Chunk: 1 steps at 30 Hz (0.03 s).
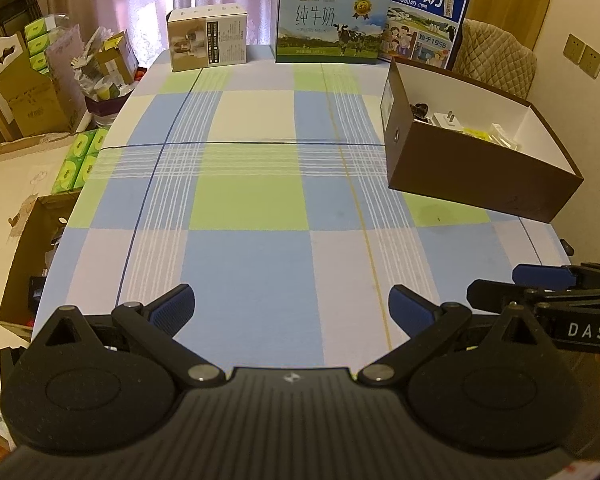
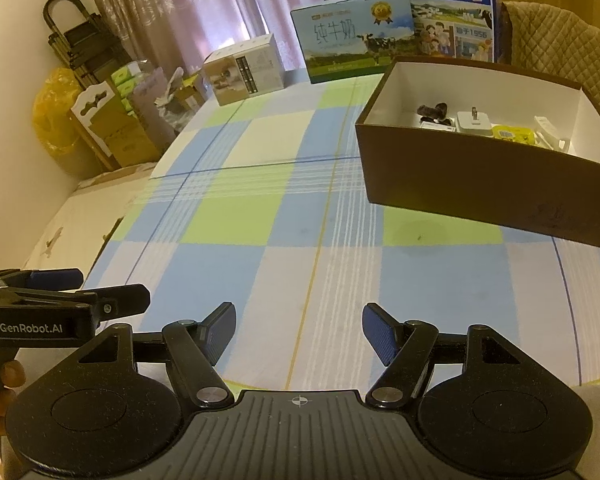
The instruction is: Organize objects
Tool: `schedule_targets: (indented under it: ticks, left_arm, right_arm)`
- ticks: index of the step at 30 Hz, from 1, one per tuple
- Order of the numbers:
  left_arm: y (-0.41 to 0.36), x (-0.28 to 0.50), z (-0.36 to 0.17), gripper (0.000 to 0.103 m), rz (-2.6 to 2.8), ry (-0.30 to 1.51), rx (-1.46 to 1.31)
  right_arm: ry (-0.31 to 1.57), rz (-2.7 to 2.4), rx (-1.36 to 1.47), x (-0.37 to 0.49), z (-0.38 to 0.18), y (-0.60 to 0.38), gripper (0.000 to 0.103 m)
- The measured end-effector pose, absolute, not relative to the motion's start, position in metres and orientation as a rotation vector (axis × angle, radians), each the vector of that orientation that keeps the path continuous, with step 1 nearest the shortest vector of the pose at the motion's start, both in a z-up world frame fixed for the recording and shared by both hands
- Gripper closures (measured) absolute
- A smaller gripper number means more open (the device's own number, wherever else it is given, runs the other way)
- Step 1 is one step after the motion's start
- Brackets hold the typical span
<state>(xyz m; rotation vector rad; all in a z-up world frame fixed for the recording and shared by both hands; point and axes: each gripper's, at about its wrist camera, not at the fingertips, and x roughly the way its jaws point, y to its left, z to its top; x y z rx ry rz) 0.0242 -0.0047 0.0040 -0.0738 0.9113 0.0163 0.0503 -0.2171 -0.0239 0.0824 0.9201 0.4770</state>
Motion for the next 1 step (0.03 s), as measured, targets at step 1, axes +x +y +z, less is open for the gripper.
schedule_targets:
  ticks: [1]
  left_arm:
    - [-0.0046,0.0259,0.0031,0.001,0.018,0.912,-0.073]
  right_arm:
    - [0.92,0.477,0.082,0.052,-0.0252,-0.217,0.036]
